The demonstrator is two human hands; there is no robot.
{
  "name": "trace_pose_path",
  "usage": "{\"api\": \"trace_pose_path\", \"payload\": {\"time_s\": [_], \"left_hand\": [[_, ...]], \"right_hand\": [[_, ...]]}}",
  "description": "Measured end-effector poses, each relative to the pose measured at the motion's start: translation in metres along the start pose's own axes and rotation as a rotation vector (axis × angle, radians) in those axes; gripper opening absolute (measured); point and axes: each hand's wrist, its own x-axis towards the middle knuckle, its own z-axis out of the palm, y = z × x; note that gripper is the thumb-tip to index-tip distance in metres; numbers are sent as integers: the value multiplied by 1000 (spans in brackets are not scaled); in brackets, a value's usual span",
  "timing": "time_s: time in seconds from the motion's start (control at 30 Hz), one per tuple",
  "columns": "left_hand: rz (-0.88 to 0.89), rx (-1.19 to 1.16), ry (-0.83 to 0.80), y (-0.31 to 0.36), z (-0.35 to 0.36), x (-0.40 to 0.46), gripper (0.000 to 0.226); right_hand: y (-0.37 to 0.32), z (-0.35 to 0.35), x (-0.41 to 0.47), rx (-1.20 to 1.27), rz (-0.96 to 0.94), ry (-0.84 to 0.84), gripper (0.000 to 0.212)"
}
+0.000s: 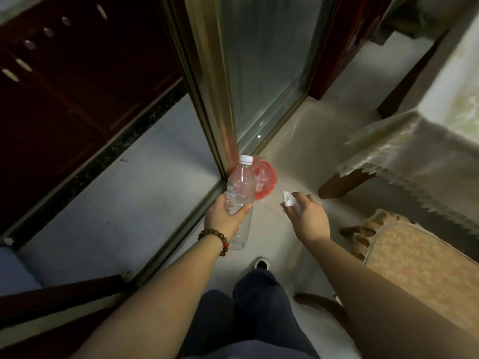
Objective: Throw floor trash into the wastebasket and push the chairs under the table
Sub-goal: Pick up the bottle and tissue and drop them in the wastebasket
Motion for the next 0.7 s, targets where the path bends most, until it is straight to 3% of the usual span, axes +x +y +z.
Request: {"api": "trace_pose_path", "payload": {"time_s": [0.33, 0.7], "left_hand": [[-31, 34, -115, -6, 62, 202, 59], [-38, 84, -151, -140, 200, 436, 71]], "right_hand": [[55, 61, 119, 36, 189, 74, 23], [169, 242, 240, 76, 261, 145, 29]]}}
